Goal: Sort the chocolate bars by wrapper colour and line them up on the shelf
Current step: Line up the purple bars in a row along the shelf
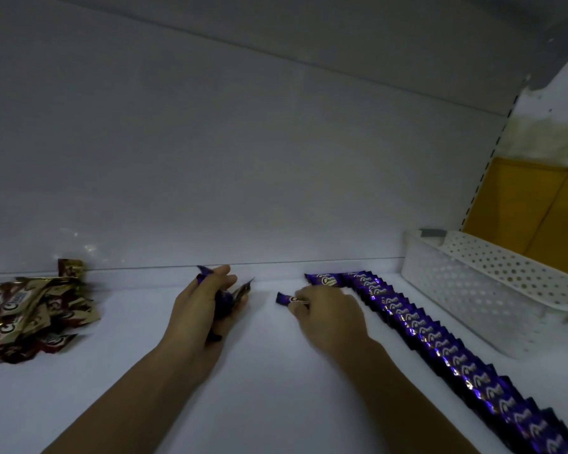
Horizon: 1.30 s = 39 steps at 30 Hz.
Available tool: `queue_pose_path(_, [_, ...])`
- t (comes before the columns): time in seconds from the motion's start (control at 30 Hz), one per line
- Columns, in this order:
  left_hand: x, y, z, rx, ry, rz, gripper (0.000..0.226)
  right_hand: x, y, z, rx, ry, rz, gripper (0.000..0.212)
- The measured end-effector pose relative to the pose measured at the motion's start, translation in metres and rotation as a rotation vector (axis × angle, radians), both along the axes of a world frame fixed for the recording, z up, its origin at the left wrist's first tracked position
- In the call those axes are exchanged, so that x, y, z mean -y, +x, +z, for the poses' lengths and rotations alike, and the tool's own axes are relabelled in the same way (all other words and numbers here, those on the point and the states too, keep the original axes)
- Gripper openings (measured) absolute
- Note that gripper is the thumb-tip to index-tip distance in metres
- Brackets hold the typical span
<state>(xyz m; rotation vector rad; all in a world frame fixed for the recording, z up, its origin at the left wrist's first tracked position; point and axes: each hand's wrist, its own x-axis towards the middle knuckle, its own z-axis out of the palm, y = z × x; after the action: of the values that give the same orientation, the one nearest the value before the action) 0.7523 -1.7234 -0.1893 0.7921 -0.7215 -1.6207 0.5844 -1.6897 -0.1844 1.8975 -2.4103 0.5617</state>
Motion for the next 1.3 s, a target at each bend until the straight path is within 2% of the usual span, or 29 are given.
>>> queue_pose_path(0.17, [0.019,-0.002,0.004,-0.005,0.087,-0.053,0.015,0.006,-0.008,0.005,0.037,0.025,-0.055,0.023])
queue_pose_path(0.23, [0.019,-0.003,0.001,-0.015,0.071,-0.061,0.019,0.008,-0.017,0.009,-0.046,-0.002,-0.088,0.020])
queue_pose_path(0.37, [0.017,-0.007,-0.002,-0.028,0.062,-0.077,0.014,0.013,-0.035,0.012,-0.203,-0.040,-0.147,0.016])
queue_pose_path(0.5, [0.030,-0.015,0.012,0.075,0.166,-0.099,0.029,0.017,-0.045,0.005,-0.270,-0.074,-0.178,0.022])
queue_pose_path(0.8, [0.032,-0.016,0.011,0.092,0.123,-0.124,0.018,0.018,-0.052,-0.014,-0.195,-0.199,-0.168,0.032])
queue_pose_path(1.3, [0.028,-0.012,0.007,0.075,0.068,-0.168,0.017,0.009,-0.051,-0.012,-0.217,-0.168,-0.129,0.036])
